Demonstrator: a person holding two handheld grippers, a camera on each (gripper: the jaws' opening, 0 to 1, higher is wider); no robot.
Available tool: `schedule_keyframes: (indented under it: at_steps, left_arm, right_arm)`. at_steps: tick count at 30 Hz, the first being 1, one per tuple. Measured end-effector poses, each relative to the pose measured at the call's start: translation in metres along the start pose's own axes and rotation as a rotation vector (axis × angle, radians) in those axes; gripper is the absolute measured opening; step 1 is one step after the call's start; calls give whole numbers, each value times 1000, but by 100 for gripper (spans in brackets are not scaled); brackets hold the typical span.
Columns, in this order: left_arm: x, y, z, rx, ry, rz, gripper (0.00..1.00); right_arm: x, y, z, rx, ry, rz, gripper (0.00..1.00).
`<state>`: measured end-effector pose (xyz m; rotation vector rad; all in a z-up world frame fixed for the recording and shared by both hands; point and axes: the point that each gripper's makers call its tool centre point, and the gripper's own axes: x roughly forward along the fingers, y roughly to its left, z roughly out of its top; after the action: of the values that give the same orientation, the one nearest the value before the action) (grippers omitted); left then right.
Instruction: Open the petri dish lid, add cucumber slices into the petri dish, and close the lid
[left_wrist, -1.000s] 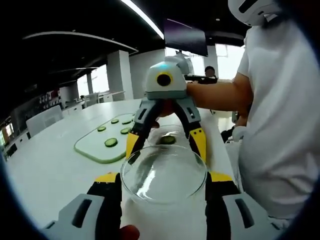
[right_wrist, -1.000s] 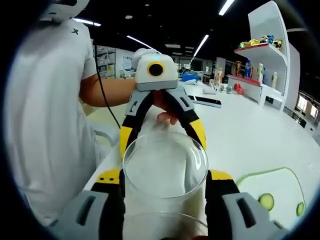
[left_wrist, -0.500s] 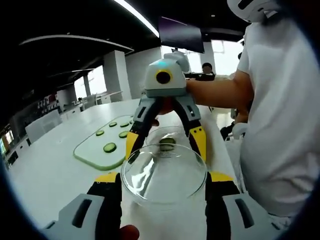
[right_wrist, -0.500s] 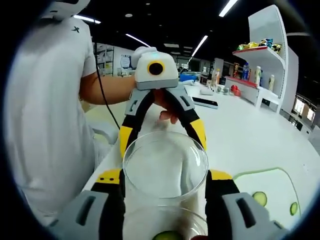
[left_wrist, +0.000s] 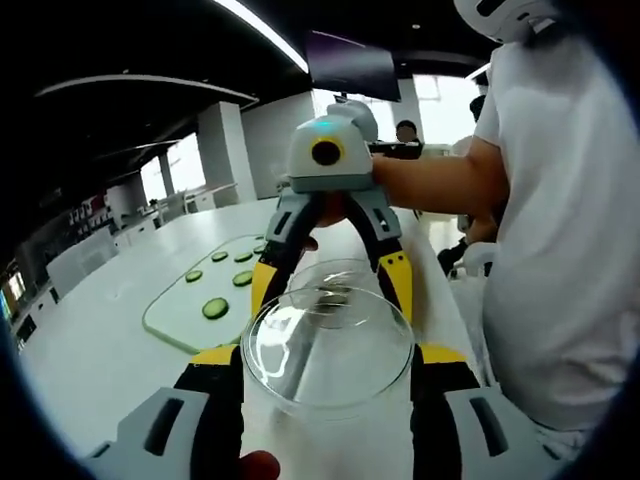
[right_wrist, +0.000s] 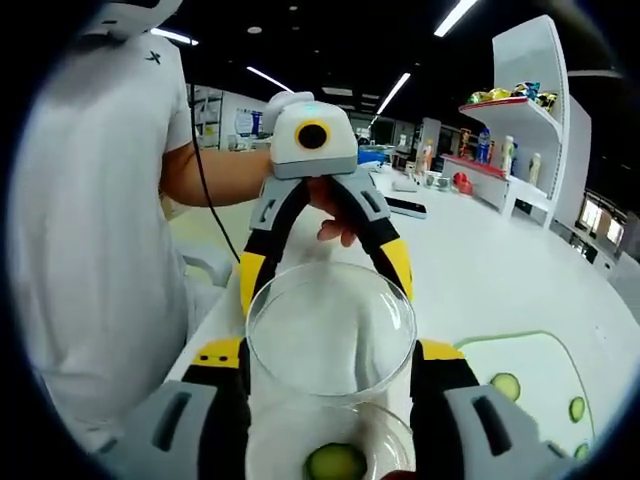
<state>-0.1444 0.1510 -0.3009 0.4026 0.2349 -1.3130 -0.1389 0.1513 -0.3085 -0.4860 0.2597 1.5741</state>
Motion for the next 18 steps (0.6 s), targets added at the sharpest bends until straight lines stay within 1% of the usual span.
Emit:
schedule_keyframes:
  at_steps: [4,12,18]
  left_arm:
    - [3,-1,2,17,7,-4,66]
    - [10,-2,8,35,12,-20,66]
    - [20,-4,10,45,16,-36,66]
  right_arm:
    - [-2,1,-3,-8,10,-6,63]
    - [-12,0,-4,-6,3,-30,63]
    - [-20,1,-10,-2,18,-47,63]
